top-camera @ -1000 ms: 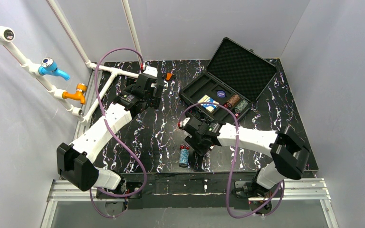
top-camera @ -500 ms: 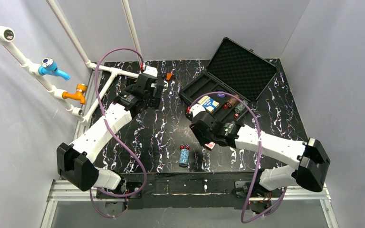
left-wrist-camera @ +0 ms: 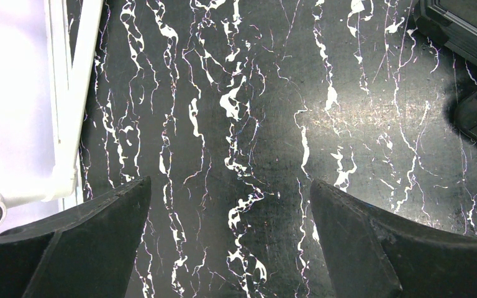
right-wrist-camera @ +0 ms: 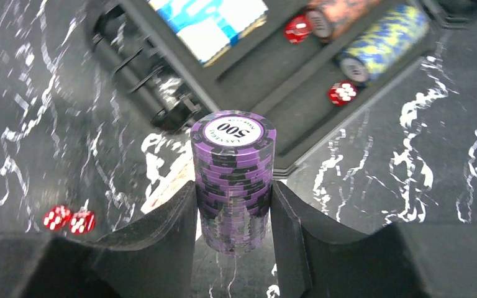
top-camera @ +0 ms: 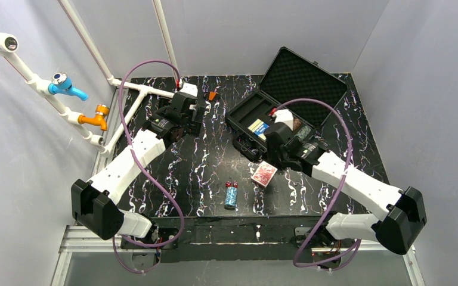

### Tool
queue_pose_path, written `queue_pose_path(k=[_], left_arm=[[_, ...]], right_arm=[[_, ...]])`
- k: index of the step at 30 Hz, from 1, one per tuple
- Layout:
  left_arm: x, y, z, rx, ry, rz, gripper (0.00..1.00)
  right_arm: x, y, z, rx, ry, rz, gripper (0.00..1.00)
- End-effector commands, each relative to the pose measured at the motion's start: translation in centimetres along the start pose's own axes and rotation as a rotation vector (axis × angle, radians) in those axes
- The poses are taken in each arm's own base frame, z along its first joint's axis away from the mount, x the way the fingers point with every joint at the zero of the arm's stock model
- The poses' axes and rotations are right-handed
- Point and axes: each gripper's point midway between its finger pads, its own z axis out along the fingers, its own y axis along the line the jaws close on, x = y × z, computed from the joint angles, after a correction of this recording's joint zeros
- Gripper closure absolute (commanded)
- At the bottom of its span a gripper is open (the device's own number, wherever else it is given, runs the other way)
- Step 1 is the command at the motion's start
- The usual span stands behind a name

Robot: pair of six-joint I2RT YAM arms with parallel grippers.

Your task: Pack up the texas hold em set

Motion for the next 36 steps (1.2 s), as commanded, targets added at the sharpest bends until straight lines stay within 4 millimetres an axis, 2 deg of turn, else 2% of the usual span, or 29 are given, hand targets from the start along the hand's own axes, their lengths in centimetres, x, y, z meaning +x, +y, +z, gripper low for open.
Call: queue_pose_path(k=[1, 9, 18, 36], left_arm=[[0.3, 0.6, -0.5, -0.009, 0.001, 0.004, 0.01], [0.3, 0.7, -0.5, -0.013, 0.002, 0.008, 0.01], [0.1, 0.7, -0.7, -0.007, -0.006, 0.003, 0.01], [0.1, 0.7, -0.8, -0.004, -0.007, 0.003, 0.01]], right_arm=[[-2.8, -4.0, -0.3, 0.137, -0.114, 0.214, 0.99], [-3.4, -6.3, 0.9, 0.234, -0.132, 0.352, 0.99], [-2.6, -7.2, 2.4, 0.314, -0.075, 0.424, 0.99], [-2.2, -8.0, 4.1, 0.398, -0.118, 0.646, 0.99]])
